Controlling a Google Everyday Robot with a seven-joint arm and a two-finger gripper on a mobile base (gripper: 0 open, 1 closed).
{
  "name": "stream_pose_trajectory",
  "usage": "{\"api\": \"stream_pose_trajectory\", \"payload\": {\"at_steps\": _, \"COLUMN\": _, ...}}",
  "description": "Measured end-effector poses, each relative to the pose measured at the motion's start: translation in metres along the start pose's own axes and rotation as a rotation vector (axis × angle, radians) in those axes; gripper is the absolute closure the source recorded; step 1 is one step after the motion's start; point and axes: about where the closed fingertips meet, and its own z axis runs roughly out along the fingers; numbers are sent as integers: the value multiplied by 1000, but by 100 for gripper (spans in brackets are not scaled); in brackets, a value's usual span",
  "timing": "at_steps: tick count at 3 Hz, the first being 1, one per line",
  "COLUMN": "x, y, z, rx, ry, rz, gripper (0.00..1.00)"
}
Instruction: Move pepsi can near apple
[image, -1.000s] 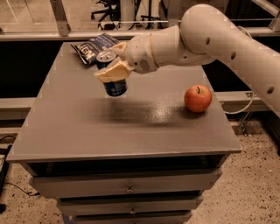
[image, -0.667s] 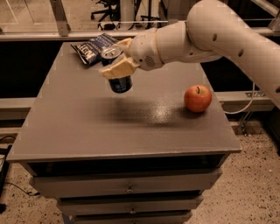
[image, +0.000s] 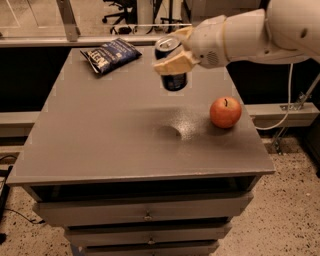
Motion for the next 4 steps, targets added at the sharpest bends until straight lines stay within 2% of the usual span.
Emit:
{"api": "stream_pose_trajectory", "payload": {"at_steps": 1, "x": 19, "y": -26, "z": -37, "rx": 85, "ry": -19, "rz": 9, "gripper": 100}}
{"api": "stream_pose_trajectory", "payload": {"at_steps": 2, "x": 37, "y": -53, "z": -69, "rx": 155, "ry": -65, "rz": 25, "gripper": 100}}
{"api": "stream_pose_trajectory", "payload": {"at_steps": 4, "x": 57, "y": -84, "z": -99, "rx": 228, "ry": -105, "rz": 66, "gripper": 100}}
